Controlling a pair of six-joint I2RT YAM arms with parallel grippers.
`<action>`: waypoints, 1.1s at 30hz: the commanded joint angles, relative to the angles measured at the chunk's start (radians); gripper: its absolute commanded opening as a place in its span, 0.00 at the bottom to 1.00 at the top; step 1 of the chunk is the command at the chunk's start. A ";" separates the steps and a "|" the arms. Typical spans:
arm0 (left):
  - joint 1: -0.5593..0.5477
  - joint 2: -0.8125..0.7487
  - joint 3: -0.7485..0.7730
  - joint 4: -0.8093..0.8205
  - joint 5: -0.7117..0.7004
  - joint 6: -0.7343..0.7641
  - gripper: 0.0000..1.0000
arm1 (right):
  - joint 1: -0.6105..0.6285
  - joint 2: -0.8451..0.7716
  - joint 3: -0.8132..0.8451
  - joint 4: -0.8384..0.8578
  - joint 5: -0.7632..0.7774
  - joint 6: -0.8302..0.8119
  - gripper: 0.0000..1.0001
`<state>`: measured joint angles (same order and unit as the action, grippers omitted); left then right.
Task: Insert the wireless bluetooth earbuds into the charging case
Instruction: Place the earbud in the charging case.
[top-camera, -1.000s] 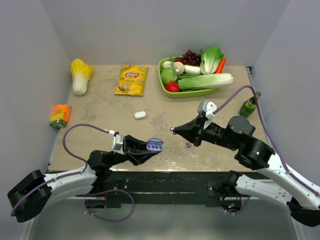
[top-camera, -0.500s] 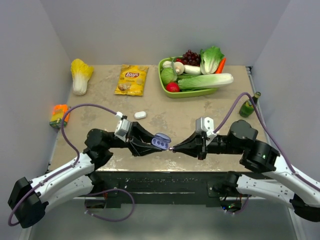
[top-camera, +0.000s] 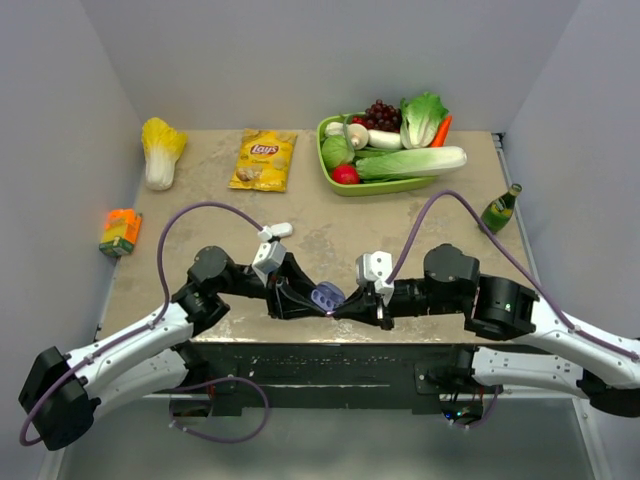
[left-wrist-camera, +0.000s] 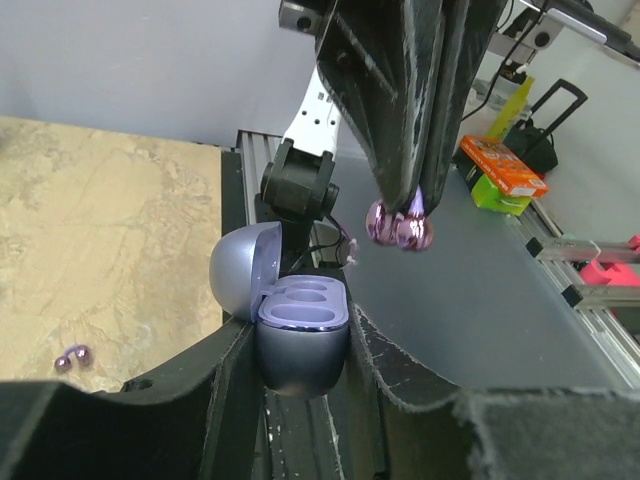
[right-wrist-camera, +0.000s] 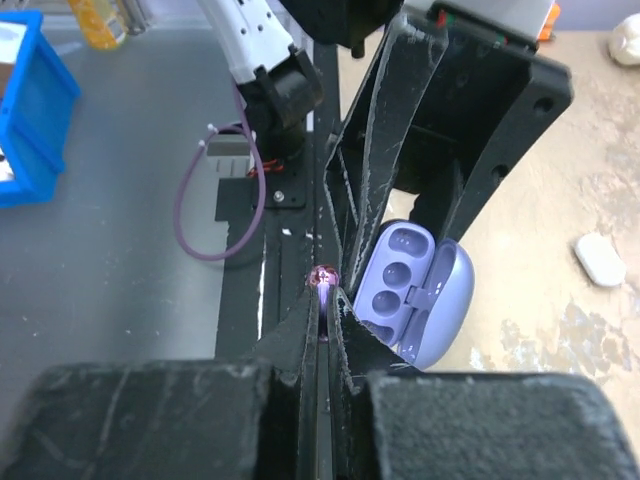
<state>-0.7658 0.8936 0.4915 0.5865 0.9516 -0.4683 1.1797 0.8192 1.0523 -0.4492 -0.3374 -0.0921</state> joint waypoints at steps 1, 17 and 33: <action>0.005 -0.010 0.070 -0.031 0.032 0.039 0.00 | 0.037 0.004 0.029 -0.036 0.115 -0.031 0.00; 0.005 -0.059 0.035 -0.005 0.004 0.039 0.00 | 0.044 0.029 0.006 -0.013 0.210 -0.018 0.00; 0.005 -0.070 0.013 0.036 -0.017 0.034 0.00 | 0.047 0.063 -0.006 0.017 0.208 0.017 0.00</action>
<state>-0.7658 0.8467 0.5083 0.5579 0.9459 -0.4332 1.2205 0.8848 1.0515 -0.4637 -0.1486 -0.0940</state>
